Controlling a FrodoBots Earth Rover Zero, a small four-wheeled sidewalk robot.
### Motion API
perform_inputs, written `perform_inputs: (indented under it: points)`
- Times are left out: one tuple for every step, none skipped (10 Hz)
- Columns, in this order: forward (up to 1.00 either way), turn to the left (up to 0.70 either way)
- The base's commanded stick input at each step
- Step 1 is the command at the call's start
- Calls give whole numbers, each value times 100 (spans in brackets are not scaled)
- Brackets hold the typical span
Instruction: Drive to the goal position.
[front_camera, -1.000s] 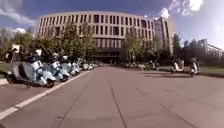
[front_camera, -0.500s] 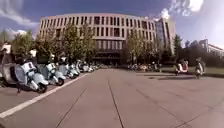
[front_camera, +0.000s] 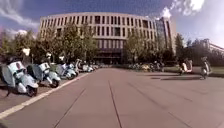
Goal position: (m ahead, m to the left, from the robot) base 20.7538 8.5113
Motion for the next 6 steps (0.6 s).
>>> perform_inputs:
  points:
    - [70, 0]
    - [70, 0]
    - [70, 0]
    - [70, 0]
    - [70, 0]
    - [70, 0]
